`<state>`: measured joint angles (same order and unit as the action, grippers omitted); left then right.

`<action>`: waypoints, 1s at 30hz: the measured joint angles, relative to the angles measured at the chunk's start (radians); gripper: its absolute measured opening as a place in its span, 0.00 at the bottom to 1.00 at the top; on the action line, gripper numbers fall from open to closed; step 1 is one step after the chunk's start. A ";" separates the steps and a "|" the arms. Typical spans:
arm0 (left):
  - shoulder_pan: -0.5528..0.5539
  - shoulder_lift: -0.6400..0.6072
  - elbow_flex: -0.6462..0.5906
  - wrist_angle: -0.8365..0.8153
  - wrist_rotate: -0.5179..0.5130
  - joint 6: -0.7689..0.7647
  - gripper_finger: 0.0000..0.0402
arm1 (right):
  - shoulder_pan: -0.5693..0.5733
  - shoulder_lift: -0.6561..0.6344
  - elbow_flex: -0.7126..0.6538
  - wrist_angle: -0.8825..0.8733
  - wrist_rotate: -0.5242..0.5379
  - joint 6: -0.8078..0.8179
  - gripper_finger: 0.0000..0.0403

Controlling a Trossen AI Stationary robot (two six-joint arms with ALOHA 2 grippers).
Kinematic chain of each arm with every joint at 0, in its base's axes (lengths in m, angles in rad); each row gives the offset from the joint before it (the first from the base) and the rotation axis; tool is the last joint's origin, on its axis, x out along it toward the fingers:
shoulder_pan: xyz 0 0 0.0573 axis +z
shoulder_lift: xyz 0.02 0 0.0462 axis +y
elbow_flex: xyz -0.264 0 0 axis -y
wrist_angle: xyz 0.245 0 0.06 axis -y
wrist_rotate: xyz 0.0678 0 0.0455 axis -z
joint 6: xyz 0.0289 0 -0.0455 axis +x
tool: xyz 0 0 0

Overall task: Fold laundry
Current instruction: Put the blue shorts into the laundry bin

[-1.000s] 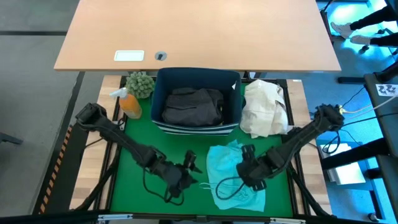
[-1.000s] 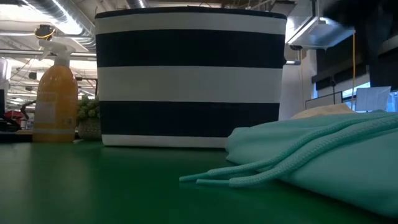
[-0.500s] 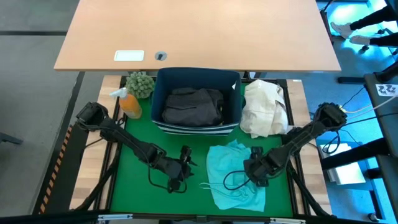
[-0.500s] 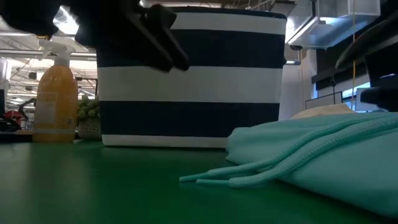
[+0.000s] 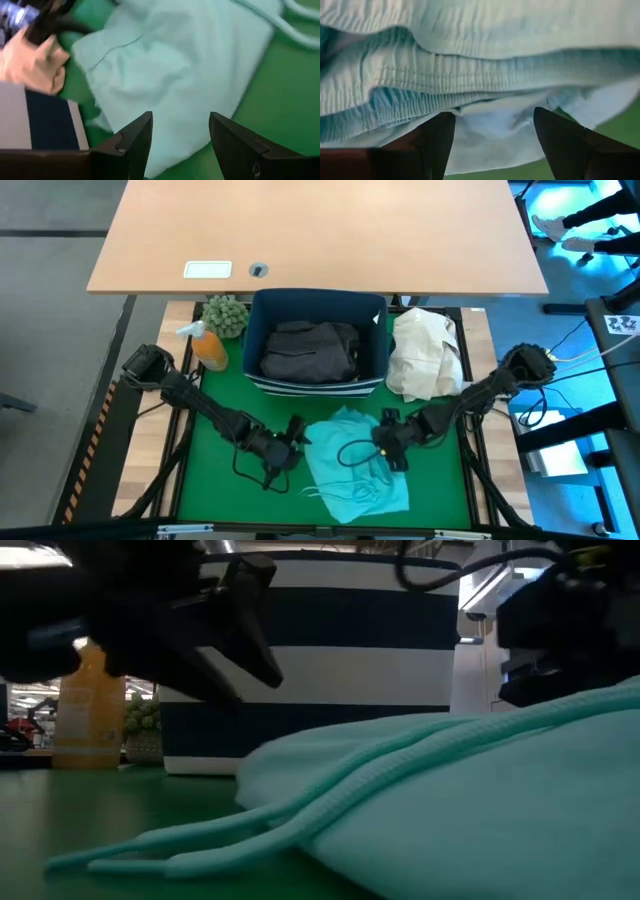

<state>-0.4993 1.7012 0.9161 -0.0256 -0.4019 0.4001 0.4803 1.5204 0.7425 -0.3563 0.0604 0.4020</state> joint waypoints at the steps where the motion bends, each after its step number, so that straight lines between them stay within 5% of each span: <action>1: -0.005 0.000 0.000 -0.011 0.001 0.037 0.47 | -0.013 0.000 0.000 0.001 0.000 -0.009 0.67; 11: -0.035 0.021 -0.001 -0.116 0.008 0.341 0.47 | -0.084 0.006 0.000 0.031 -0.017 -0.040 0.67; 30: 0.021 0.168 -0.001 0.161 -0.045 0.585 0.47 | -0.109 0.101 0.007 0.166 -0.067 -0.071 0.67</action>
<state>-0.4781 1.8690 0.9150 0.1356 -0.4472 0.9851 0.3717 1.6212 0.7494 -0.1901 -0.0062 0.3313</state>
